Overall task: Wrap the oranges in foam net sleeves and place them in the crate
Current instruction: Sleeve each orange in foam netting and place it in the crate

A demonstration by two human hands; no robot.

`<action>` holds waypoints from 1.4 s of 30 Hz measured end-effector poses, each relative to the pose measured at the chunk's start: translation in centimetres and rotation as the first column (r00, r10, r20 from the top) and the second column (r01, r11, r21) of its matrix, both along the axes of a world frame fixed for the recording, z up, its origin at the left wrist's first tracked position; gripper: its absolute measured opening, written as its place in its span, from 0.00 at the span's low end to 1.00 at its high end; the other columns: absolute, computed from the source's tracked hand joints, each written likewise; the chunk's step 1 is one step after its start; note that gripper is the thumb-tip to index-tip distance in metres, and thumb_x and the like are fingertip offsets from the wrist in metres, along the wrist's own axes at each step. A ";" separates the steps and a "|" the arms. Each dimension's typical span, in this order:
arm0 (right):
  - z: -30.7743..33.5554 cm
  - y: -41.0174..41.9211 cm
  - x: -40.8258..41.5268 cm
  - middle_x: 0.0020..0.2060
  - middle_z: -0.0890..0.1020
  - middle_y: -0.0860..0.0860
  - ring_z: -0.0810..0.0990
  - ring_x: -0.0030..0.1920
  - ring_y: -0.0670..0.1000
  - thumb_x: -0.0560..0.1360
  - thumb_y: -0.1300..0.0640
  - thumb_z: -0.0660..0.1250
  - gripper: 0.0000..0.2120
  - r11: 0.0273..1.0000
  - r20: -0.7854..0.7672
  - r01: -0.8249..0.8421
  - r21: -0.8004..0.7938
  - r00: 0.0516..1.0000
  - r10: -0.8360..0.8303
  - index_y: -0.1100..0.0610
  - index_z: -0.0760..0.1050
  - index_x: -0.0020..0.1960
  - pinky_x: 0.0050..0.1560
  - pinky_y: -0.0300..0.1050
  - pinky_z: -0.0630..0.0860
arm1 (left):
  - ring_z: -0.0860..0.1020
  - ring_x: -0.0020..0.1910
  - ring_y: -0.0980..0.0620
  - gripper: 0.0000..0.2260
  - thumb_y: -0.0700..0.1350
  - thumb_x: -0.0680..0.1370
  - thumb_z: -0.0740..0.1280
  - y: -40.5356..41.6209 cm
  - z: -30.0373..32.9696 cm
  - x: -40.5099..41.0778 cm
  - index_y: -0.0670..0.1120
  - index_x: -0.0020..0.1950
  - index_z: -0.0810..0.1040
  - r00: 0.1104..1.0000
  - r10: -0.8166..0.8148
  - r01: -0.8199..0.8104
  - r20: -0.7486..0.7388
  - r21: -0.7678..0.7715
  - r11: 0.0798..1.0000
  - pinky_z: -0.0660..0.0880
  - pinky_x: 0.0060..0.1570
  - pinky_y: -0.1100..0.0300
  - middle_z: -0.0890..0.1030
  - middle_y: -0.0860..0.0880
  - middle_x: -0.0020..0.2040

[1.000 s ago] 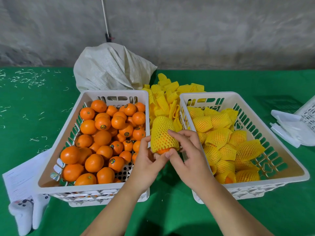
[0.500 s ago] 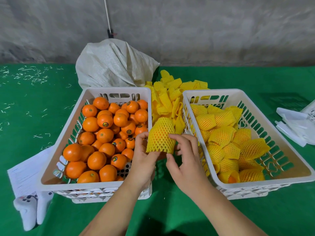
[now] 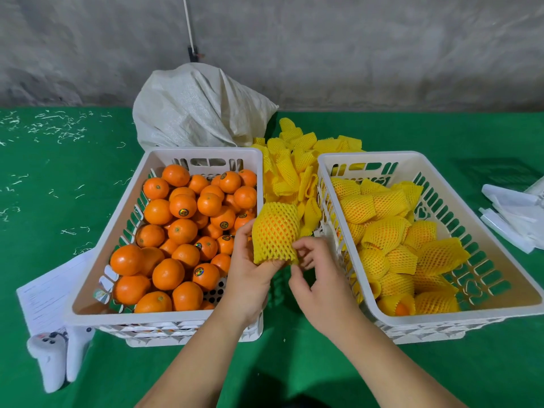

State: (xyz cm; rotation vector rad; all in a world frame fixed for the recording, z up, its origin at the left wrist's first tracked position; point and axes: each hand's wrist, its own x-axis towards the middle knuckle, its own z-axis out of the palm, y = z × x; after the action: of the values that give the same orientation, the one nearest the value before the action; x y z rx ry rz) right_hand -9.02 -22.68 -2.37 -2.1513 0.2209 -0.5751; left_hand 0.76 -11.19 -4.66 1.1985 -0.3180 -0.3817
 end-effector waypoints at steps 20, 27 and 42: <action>0.0 0.0 1.1 0.66 0.78 0.41 0.79 0.65 0.44 0.63 0.48 0.74 0.42 0.728 -0.166 0.073 0.682 0.985 0.056 0.33 0.63 0.73 0.67 0.52 0.77 | 0.81 0.61 0.56 0.29 0.31 0.77 0.72 0.0 0.4 -1.2 0.59 0.70 0.73 0.970 -0.087 0.013 0.226 0.312 0.950 0.82 0.56 0.57 0.81 0.60 0.61; 1.1 -3.9 -0.7 0.67 0.72 0.49 0.79 0.56 0.45 0.68 0.55 0.68 0.41 0.757 -0.241 0.315 0.573 0.947 -0.212 0.29 0.54 0.72 0.49 0.45 0.82 | 0.79 0.46 0.49 0.21 0.41 0.81 0.72 -0.3 0.5 -1.9 0.54 0.72 0.75 0.889 -0.260 0.062 0.378 0.461 0.885 0.78 0.49 0.53 0.79 0.53 0.48; -2.4 -7.9 -3.4 0.82 0.50 0.48 0.58 0.78 0.58 0.80 0.41 0.61 0.42 0.905 -0.633 0.135 -0.404 0.673 -0.383 0.50 0.38 0.83 0.74 0.59 0.63 | 0.78 0.43 0.54 0.10 0.43 0.84 0.68 -0.6 0.0 -0.7 0.56 0.62 0.82 0.989 -0.070 0.038 0.131 0.230 0.972 0.79 0.48 0.64 0.79 0.51 0.46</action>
State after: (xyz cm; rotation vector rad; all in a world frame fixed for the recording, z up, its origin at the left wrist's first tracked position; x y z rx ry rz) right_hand -12.46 -30.59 -4.78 -2.6058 0.9346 0.1160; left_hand 0.06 -11.78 -4.66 1.4465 -0.4362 -0.3907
